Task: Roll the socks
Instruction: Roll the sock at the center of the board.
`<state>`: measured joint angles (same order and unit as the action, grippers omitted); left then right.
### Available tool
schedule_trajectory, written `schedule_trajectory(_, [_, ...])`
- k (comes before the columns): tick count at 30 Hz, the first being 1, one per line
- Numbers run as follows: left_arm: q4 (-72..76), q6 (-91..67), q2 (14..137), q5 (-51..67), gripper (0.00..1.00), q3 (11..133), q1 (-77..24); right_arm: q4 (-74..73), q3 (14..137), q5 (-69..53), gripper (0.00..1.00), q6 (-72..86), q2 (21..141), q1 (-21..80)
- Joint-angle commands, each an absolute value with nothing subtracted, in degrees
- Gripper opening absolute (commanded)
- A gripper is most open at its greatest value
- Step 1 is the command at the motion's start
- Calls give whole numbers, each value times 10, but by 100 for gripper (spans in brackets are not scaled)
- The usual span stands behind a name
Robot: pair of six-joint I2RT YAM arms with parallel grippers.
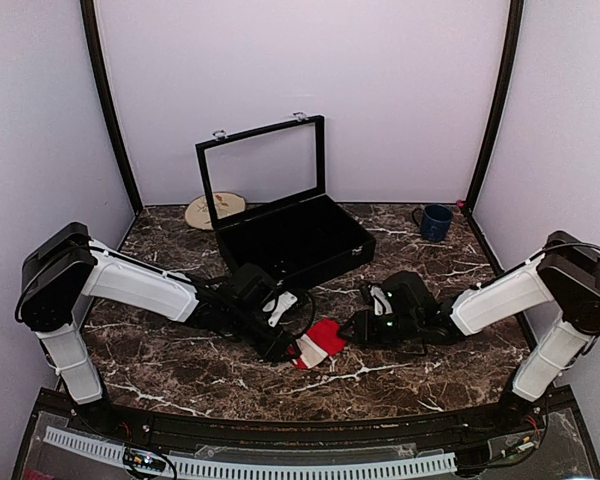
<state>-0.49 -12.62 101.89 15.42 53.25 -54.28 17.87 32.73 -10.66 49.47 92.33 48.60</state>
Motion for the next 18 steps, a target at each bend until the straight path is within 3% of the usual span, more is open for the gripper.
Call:
schedule_trajectory(1, [-20,-136,1011,157,55,548,-549,167,324,-129,48,501,963,493])
schedule_trajectory(12, [-28,-142,1015,157,55,556,-550,199,295,-124,43,529,973,516])
schedule_trajectory(18, [-26,-146,1019,161,55,552,-551,204,286,-119,18,529,972,517])
